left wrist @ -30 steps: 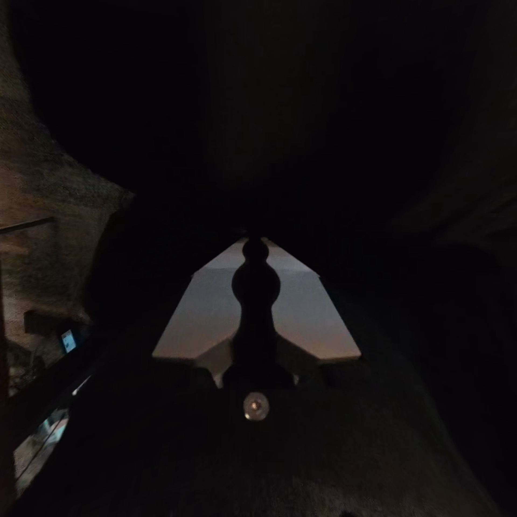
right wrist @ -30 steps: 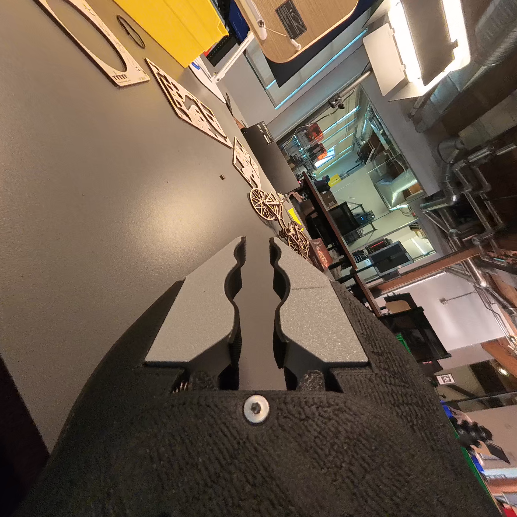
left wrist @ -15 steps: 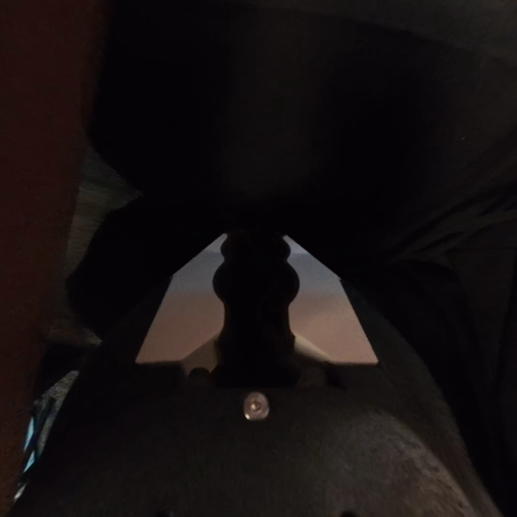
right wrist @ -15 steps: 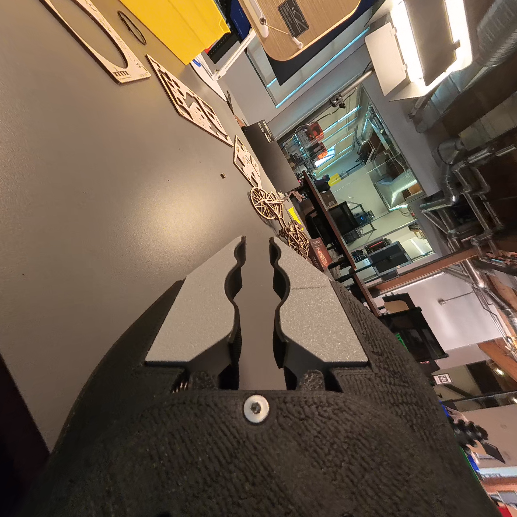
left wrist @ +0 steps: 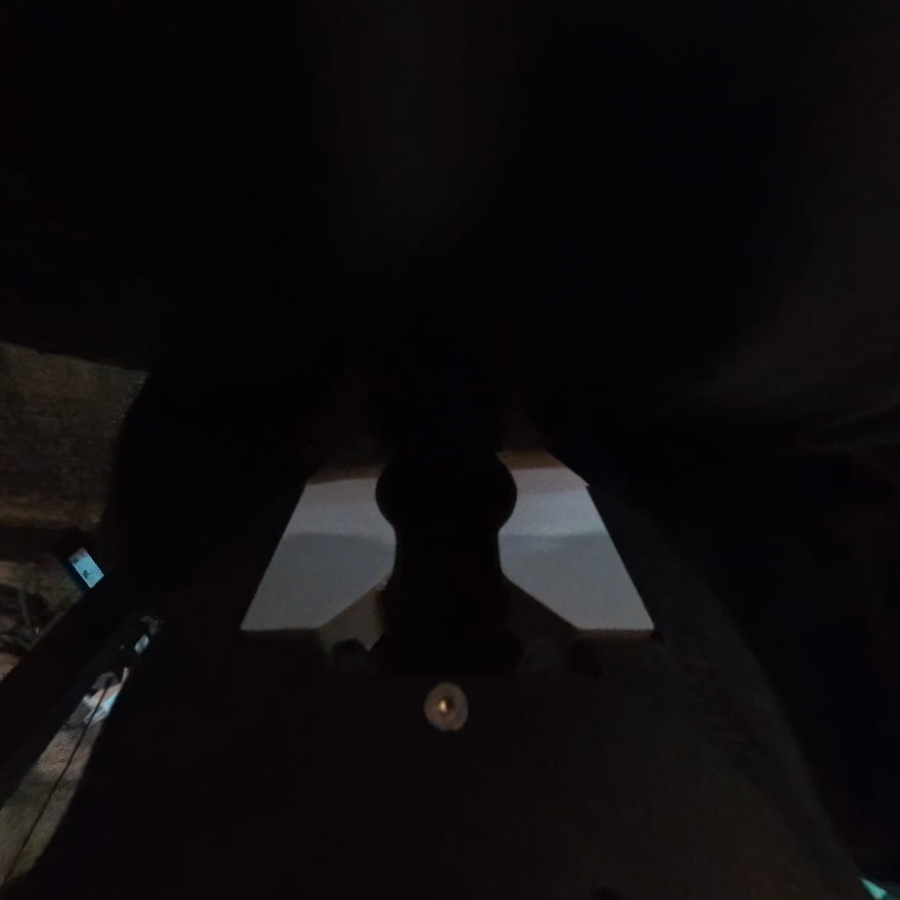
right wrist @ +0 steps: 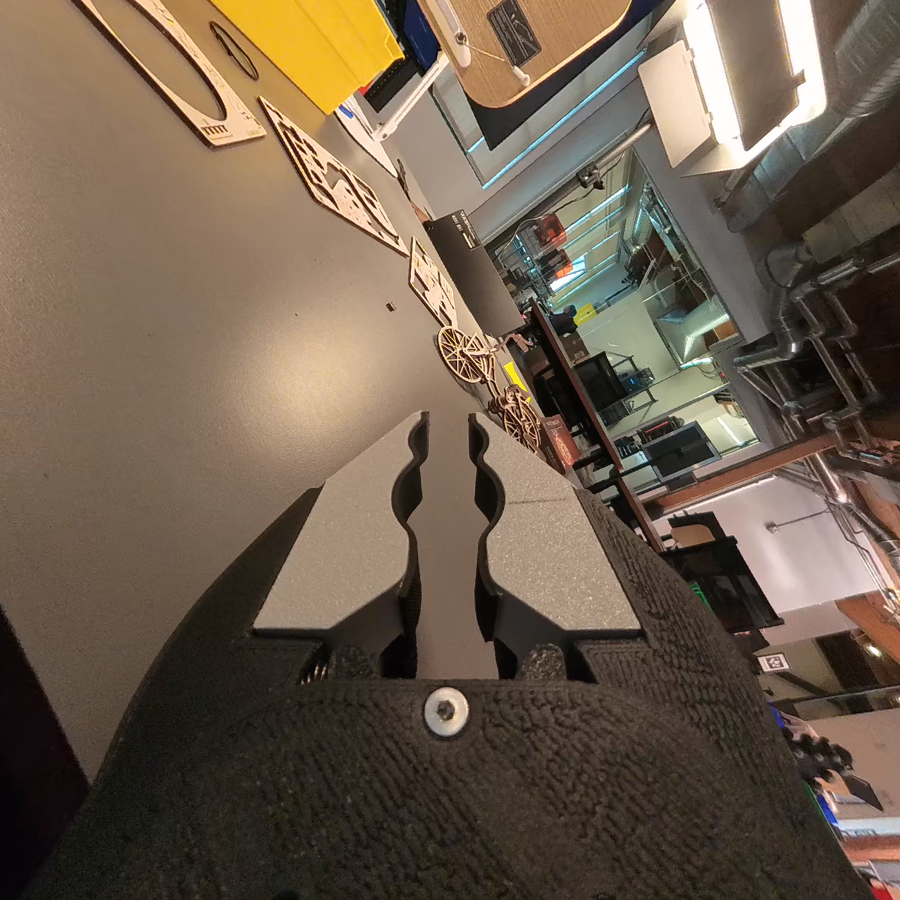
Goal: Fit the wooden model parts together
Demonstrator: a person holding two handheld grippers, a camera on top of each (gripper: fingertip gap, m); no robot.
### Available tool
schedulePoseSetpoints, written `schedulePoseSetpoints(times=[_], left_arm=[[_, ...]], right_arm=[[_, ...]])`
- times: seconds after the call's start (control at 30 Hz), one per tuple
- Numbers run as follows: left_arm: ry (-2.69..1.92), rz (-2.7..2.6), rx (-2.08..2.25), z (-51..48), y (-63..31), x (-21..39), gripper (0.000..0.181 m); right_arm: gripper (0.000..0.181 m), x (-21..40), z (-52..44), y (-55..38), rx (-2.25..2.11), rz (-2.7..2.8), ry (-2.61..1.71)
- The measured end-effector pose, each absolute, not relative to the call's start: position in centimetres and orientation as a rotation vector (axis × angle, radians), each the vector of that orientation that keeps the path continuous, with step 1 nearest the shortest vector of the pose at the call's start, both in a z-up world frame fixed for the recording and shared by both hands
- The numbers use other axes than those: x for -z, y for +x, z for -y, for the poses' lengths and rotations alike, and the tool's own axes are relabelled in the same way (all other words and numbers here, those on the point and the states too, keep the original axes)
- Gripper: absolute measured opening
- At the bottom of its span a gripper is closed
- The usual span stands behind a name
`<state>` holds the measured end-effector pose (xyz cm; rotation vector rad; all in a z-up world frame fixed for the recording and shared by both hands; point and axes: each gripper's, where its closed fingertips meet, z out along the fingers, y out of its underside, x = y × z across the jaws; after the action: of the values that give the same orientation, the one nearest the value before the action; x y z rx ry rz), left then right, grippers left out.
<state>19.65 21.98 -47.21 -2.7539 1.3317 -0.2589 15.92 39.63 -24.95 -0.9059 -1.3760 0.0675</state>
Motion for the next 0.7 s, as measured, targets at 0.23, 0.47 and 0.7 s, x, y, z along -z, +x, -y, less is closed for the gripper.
schedulePoseSetpoints(times=[0.23, 0.47, 0.7], left_arm=[[-2.57, -1.253, 0.221, -21.8, 19.8, 45.6, 0.027], [-2.456, -1.14, 0.142, -21.4, 19.7, 44.8, 0.027], [-2.474, -0.98, 0.271, -20.7, 18.9, 43.6, 0.0]], right_arm=[[0.014, 24.8, -39.6, 16.0, -0.073, 1.369, -0.903], [0.015, 24.8, -39.6, 16.0, -0.07, 1.369, -0.903], [0.015, 24.9, -39.6, 15.9, -0.064, 1.373, -0.903]])
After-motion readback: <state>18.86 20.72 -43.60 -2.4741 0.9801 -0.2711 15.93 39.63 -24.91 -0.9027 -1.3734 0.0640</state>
